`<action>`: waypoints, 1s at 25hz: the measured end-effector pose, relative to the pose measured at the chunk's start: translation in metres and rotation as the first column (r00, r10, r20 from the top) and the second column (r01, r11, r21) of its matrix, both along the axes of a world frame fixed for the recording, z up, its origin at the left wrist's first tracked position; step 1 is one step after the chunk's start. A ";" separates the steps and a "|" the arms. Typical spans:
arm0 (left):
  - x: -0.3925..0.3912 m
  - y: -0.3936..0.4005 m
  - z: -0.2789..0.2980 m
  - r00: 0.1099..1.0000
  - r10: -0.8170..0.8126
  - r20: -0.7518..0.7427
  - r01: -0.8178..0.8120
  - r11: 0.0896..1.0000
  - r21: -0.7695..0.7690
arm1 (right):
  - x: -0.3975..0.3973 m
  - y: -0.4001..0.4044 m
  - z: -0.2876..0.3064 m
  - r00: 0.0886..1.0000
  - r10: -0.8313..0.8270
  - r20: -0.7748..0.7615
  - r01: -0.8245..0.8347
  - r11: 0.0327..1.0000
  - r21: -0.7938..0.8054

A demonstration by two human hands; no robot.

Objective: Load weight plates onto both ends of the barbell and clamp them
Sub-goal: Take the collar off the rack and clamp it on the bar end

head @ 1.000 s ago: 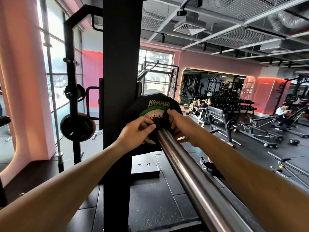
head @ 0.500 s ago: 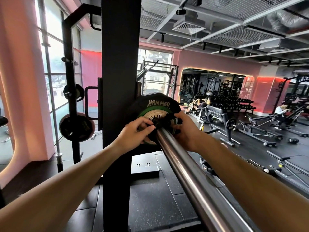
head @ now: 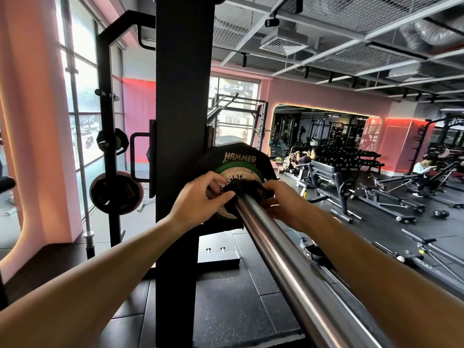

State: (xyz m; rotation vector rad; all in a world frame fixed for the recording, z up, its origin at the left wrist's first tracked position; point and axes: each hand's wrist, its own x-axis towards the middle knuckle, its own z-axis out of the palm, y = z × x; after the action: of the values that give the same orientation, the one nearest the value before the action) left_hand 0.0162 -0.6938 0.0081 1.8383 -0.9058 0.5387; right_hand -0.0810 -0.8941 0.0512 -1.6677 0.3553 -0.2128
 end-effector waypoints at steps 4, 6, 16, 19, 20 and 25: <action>0.005 0.012 -0.003 0.969 0.212 0.130 -0.220 0.974 0.053 | 0.001 -0.009 0.000 0.992 0.050 0.113 -0.012 0.948 -0.318; 0.005 0.010 -0.006 0.971 0.221 0.088 -0.226 0.973 0.049 | 0.004 -0.014 -0.004 0.985 0.095 0.147 -0.050 0.957 -0.284; 0.013 0.002 -0.009 0.967 0.240 0.080 -0.242 0.970 0.013 | 0.014 -0.027 -0.024 0.923 0.114 0.368 0.024 0.936 -0.352; 0.006 0.003 -0.001 0.971 0.234 0.037 -0.236 0.970 0.063 | 0.003 -0.017 -0.021 0.908 0.043 0.416 0.179 0.860 -0.478; 0.001 0.003 0.004 0.973 0.232 0.012 -0.232 0.969 0.082 | -0.003 -0.011 -0.020 0.910 0.012 0.415 0.232 0.815 -0.531; -0.029 0.006 0.012 0.972 0.209 -0.103 -0.190 0.966 0.174 | -0.051 0.005 -0.012 0.967 -0.031 0.255 0.207 0.681 -0.703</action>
State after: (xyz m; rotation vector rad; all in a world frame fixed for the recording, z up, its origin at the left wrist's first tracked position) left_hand -0.0126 -0.6877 0.0203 2.1021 -0.7045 0.4826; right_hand -0.1321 -0.8889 0.0392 -2.3845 0.2124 -0.7156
